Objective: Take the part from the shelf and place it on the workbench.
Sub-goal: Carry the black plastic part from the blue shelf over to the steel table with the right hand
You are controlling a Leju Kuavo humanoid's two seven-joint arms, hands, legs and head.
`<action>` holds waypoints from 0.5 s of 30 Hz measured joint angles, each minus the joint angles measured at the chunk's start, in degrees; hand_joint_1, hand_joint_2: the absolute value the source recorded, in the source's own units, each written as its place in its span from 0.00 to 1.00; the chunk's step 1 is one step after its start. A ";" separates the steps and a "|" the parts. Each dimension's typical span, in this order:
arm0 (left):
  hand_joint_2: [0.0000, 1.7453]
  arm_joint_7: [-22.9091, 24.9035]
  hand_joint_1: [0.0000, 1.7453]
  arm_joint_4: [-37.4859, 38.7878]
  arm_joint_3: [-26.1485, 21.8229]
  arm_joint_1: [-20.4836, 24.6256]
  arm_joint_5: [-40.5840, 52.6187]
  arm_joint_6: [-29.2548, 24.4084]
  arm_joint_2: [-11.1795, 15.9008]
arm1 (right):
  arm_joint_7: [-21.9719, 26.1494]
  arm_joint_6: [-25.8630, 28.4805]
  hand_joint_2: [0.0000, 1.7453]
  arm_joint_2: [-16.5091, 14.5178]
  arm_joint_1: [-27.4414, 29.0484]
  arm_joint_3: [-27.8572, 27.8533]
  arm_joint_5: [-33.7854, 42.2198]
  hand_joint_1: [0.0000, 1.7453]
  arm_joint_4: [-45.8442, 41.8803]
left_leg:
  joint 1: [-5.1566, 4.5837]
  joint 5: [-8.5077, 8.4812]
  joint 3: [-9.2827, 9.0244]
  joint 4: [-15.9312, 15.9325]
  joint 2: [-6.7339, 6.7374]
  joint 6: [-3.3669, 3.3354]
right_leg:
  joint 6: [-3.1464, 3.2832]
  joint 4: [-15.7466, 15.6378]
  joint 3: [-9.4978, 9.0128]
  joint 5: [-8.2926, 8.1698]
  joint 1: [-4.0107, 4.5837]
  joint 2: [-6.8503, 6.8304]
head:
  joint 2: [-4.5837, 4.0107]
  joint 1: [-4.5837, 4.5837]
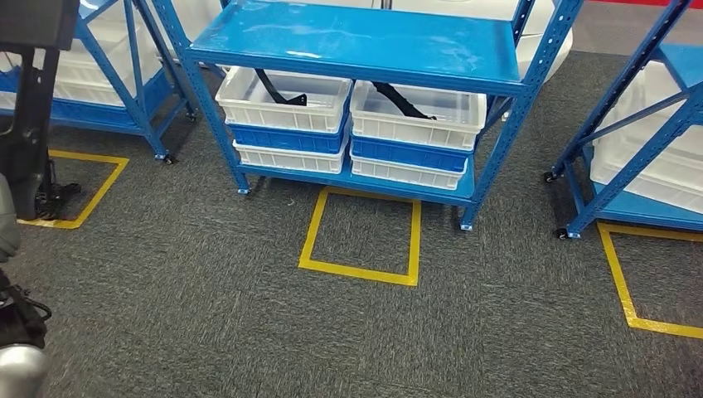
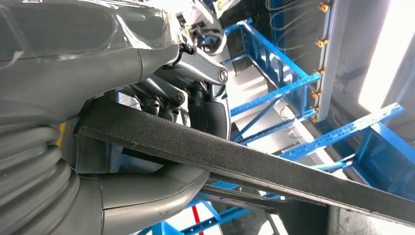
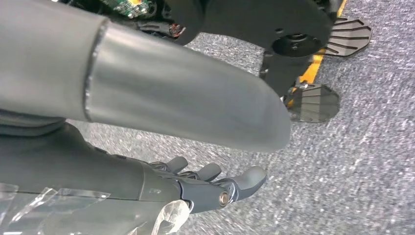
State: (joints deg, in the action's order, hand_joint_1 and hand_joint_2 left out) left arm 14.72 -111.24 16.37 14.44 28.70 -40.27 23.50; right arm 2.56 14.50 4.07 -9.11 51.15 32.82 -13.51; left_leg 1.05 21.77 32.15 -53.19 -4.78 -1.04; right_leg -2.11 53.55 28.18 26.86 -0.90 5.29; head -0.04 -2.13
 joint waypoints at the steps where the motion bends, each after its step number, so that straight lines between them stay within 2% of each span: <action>1: 1.00 0.10 1.00 0.01 0.09 0.13 0.00 0.00 0.21 | -0.10 -0.07 0.00 -0.11 -0.02 0.00 0.18 0.00 0.00 | 0.04 -0.29 0.34 -0.01 -0.66 0.46 | 0.16 0.00 0.13 -0.13 0.11 -0.52 | 0.00 -0.01; 2: 1.00 0.30 1.00 0.02 0.15 0.17 -0.12 0.01 0.52 | -0.11 -0.15 0.00 -0.35 -0.05 0.00 0.49 0.00 0.00 | 0.22 -0.43 0.66 -0.06 -1.05 0.87 | 0.47 0.04 0.29 -0.34 0.06 -1.29 | 0.00 -0.01; 4: 1.00 1.06 1.00 0.03 0.08 0.32 -0.71 0.01 1.30 | 0.25 -0.26 0.00 -0.71 0.00 -0.01 1.32 0.00 0.00 | 0.25 0.94 1.89 -2.07 0.28 1.46 | 1.22 -0.15 0.48 -0.78 -0.10 -2.83 | 0.00 -0.14; 6: 1.00 1.90 1.00 0.03 -0.19 0.46 -1.86 0.00 2.03 | 1.13 -0.31 0.00 -1.00 0.19 -0.04 2.34 0.00 0.00 | 0.15 4.99 5.08 -9.31 2.83 1.90 | 1.73 -0.24 0.74 -1.02 0.00 -4.38 | 0.00 -0.30; 7: 1.00 2.15 1.00 0.03 -0.41 0.40 -2.29 -0.01 2.35 | 1.48 -0.32 0.00 -1.14 0.29 -0.07 2.75 0.00 0.00 | 0.17 6.99 6.96 -13.77 3.43 2.09 | 1.85 -0.23 0.87 -1.06 0.11 -5.14 | 0.00 -0.32; 8: 1.00 2.38 1.00 0.02 -0.75 0.19 -2.41 -0.01 2.63 | 1.67 -0.32 0.00 -1.32 0.40 -0.09 3.04 0.00 0.00 | 0.18 8.30 8.37 -17.31 3.69 2.24 | 1.90 -0.22 0.97 -1.08 0.22 -5.91 | 0.00 -0.32; 9: 1.00 2.76 1.00 -0.10 -1.17 -0.19 -2.06 -0.02 2.93 | 1.58 -0.22 0.00 -1.52 0.53 -0.10 3.14 0.00 0.00 | 0.19 8.46 8.64 -18.52 3.79 2.32 | 1.92 -0.21 1.01 -1.09 0.28 -6.61 | 0.00 -0.32; 10: 1.00 3.38 1.00 -0.41 -1.66 -0.73 -1.41 -0.02 3.33 | 1.38 -0.03 0.00 -1.77 0.71 -0.11 3.17 0.00 0.00 | 0.18 7.64 7.67 -17.31 3.97 2.34 | 1.93 -0.20 0.99 -1.07 0.31 -7.29 | 0.00 -0.33; 11: 1.00 4.18 1.00 -0.89 -2.21 -1.34 -0.74 -0.02 3.82 | 1.16 0.22 0.00 -2.10 0.92 -0.11 3.12 0.00 0.00 | 0.17 6.03 5.54 -13.76 4.44 2.31 | 1.89 -0.18 0.91 -1.02 0.32 -7.92 | 0.00 -0.33; 13: 1.00 5.75 1.00 -2.10 -3.38 -2.36 0.09 -0.01 4.89 | 0.87 0.63 0.00 -2.65 1.45 -0.11 2.99 0.00 0.00 | -0.12 2.95 0.59 -4.80 7.03 2.02 | 1.61 0.01 0.76 -0.75 0.63 -9.05 | 0.00 -0.38; 14: 1.00 6.39 1.00 -2.73 -3.95 -2.73 0.25 0.02 5.36 | 0.66 0.68 0.00 -2.86 1.73 -0.11 2.87 0.00 0.00 | -0.30 2.15 -0.82 -1.89 8.03 1.71 | 1.41 0.12 0.74 -0.59 0.87 -9.61 | 0.00 -0.37; 15: 1.00 6.88 1.00 -3.32 -4.43 -3.11 0.37 0.14 5.78 | 0.33 0.61 0.00 -3.00 1.97 -0.11 2.74 0.00 0.00 | -0.50 1.91 -1.34 -0.54 8.55 1.37 | 1.22 0.22 0.73 -0.45 1.12 -10.19 | 0.00 -0.35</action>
State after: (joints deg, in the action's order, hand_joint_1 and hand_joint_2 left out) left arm 21.60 -114.55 11.94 11.33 29.07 -40.13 29.28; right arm 2.88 15.10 1.08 -7.14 51.04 35.57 -13.51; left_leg 0.55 23.68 30.81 -53.72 3.77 0.33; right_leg -0.88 53.77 28.92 26.41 0.22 -4.90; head -0.04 -2.48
